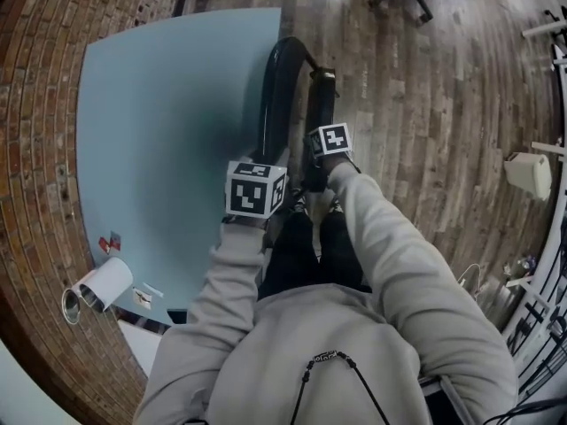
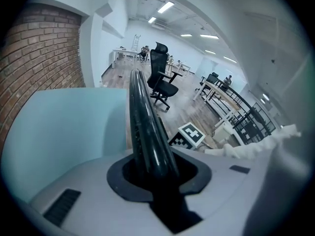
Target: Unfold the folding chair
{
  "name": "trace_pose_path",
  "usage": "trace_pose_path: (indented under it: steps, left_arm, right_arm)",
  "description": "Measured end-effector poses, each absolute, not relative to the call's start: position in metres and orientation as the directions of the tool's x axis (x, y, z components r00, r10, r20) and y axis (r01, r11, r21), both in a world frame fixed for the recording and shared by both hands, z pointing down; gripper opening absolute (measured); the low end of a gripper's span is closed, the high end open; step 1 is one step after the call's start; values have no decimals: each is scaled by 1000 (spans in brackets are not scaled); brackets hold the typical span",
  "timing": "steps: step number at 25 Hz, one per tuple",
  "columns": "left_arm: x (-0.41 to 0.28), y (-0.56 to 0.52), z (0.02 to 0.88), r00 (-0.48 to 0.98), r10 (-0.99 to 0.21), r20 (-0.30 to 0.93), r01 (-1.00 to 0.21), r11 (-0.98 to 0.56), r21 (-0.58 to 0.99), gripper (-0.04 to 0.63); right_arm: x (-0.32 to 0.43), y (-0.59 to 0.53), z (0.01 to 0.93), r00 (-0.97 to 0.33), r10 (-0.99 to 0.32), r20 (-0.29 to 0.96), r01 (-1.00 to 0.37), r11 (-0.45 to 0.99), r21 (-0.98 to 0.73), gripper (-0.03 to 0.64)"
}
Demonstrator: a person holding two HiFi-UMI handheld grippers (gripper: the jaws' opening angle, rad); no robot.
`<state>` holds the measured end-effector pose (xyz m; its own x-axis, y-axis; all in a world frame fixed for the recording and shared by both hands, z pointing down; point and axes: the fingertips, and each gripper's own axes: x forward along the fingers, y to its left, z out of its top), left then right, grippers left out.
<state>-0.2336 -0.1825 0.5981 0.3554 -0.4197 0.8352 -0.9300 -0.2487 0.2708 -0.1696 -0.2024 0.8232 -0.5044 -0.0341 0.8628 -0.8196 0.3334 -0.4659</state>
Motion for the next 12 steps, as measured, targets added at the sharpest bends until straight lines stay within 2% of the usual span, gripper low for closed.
trace_pose_path:
  steps: [6, 12]
  left_arm:
    - [-216, -182, 611, 376, -430, 821, -926, -198, 321, 92]
    - [-174, -189, 630, 426, -427, 798, -905, -214, 369, 86]
  right_arm:
    - [-73, -195, 842, -608, 67, 791, -749, 282, -600, 160]
    - [36, -193, 871, -733, 76, 676, -660, 160, -734, 160]
